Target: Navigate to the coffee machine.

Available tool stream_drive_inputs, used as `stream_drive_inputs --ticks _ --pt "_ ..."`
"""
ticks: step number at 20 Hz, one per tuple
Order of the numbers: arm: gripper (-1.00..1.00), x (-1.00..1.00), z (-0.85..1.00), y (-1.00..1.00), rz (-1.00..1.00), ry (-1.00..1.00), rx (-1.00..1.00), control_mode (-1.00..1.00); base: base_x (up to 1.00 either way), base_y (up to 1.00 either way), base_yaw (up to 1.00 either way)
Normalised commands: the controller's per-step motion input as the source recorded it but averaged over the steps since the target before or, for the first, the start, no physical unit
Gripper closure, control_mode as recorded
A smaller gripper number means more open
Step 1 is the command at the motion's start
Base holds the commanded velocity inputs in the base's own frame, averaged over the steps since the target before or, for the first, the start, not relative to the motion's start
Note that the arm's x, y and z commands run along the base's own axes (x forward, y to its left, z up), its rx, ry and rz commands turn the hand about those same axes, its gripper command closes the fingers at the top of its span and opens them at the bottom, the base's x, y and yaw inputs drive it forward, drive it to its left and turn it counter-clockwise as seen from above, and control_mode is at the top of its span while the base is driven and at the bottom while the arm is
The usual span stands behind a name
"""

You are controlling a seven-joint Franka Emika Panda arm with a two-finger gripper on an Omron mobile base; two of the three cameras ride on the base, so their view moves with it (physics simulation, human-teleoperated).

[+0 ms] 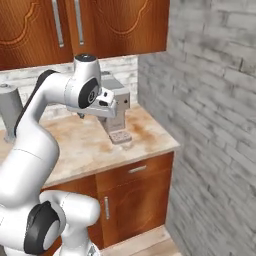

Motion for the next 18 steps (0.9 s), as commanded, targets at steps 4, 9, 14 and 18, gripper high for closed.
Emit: stream_drive_inputs --ticks 4,9,14,18 --pt "-1.0 0.0 0.0 0.0 0.0 0.0 0.0 1.0 0.34 -0.63 0.66" --pt "-1.0 0.0 0.0 0.0 0.0 0.0 0.0 1.0 0.4 -0.76 0.56" --pt "-1.0 0.0 0.0 0.0 0.0 0.0 0.0 1.0 0.4 -0.95 0.35" --pt "-1.0 0.0 0.0 0.0 0.0 0.0 0.0 1.0 0.92 -0.57 0.3"
